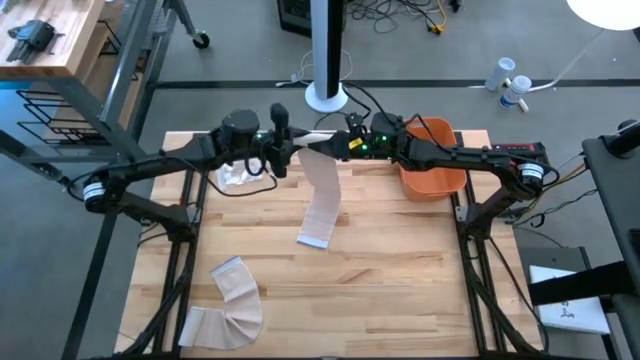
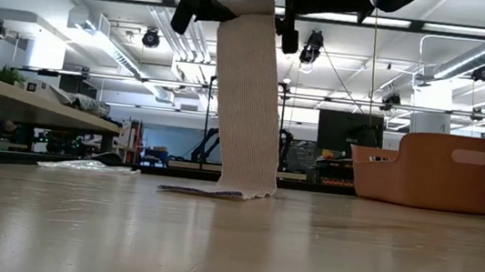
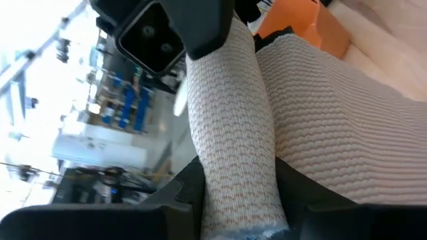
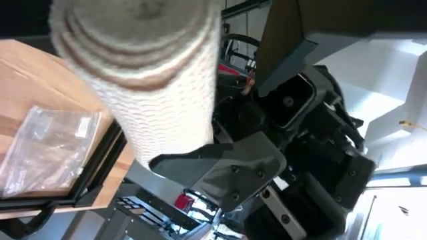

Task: Roll bandage
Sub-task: Roll the center brown bandage

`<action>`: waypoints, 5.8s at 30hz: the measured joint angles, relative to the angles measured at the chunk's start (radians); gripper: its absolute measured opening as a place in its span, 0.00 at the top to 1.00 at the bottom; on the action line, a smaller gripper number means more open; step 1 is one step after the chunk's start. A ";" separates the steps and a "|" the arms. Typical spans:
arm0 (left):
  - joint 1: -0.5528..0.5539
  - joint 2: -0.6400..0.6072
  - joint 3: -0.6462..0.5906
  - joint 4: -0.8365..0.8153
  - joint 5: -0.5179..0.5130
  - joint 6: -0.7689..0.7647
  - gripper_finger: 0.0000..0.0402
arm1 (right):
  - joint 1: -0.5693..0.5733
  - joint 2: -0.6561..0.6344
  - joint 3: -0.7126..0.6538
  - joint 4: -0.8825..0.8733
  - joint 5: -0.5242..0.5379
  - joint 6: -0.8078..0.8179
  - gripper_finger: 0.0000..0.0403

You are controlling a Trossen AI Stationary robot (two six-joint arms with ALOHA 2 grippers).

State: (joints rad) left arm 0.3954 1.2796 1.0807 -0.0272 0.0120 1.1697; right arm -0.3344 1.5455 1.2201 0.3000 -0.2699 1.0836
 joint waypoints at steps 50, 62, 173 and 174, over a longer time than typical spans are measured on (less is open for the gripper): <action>-0.018 -0.004 -0.292 0.634 -0.075 0.289 0.74 | -0.011 0.007 0.003 -0.025 0.123 0.005 0.34; -0.018 -0.003 -0.295 0.633 -0.074 0.345 0.72 | -0.011 0.007 0.002 -0.021 0.139 0.045 0.50; 0.166 0.010 0.156 -0.086 0.337 -0.216 0.41 | -0.099 -0.004 0.002 0.081 -0.093 -0.313 0.67; 0.166 0.005 0.156 -0.087 0.334 -0.205 0.40 | -0.101 -0.004 0.002 0.081 -0.095 -0.286 0.67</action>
State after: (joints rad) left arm 0.5611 1.2845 1.2367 -0.1141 0.3458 0.9647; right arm -0.4352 1.5414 1.2217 0.3810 -0.3651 0.7972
